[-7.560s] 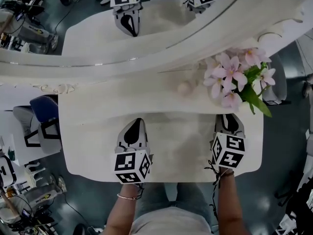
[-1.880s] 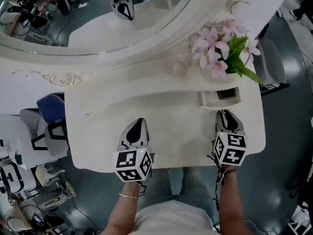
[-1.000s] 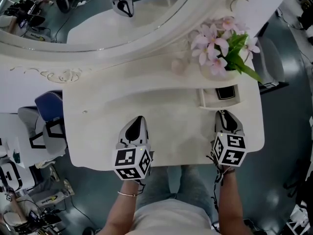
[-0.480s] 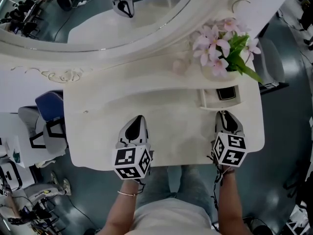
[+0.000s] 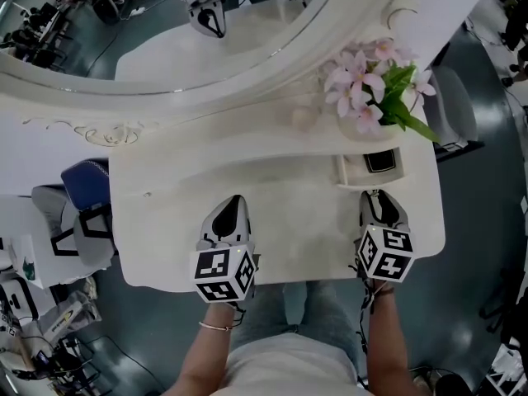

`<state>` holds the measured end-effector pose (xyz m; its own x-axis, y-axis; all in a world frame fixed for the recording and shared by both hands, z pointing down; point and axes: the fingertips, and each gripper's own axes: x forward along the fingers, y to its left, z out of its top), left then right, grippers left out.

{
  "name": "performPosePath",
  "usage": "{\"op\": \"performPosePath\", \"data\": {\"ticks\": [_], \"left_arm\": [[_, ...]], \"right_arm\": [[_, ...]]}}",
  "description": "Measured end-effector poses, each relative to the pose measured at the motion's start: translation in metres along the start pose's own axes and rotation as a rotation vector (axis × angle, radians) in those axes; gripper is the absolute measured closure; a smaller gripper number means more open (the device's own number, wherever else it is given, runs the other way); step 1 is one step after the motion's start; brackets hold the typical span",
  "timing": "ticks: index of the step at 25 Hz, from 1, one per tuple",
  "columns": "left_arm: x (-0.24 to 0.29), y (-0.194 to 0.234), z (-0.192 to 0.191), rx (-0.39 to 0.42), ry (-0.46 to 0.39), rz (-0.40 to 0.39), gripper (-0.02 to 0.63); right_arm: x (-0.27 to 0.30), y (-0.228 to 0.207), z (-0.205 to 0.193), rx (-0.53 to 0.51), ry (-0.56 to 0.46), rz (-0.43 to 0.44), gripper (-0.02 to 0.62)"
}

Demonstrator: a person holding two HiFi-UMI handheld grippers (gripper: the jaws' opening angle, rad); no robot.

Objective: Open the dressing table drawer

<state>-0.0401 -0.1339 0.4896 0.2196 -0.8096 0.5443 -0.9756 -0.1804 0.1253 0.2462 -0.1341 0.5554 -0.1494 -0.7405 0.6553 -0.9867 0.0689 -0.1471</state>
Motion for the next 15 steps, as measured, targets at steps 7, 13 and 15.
{"op": "performPosePath", "data": {"ticks": [7, 13, 15], "left_arm": [[0.003, -0.003, 0.011, 0.007, -0.017, -0.028, 0.588], [0.004, -0.011, 0.030, 0.018, -0.048, -0.067, 0.588], [0.002, -0.017, 0.035, 0.016, -0.054, -0.085, 0.588]], "right_arm": [[-0.011, -0.002, 0.005, 0.007, -0.013, -0.035, 0.442], [-0.028, -0.001, 0.017, 0.012, -0.045, -0.052, 0.446], [-0.038, -0.003, 0.021, 0.013, -0.055, -0.060, 0.448]]}}
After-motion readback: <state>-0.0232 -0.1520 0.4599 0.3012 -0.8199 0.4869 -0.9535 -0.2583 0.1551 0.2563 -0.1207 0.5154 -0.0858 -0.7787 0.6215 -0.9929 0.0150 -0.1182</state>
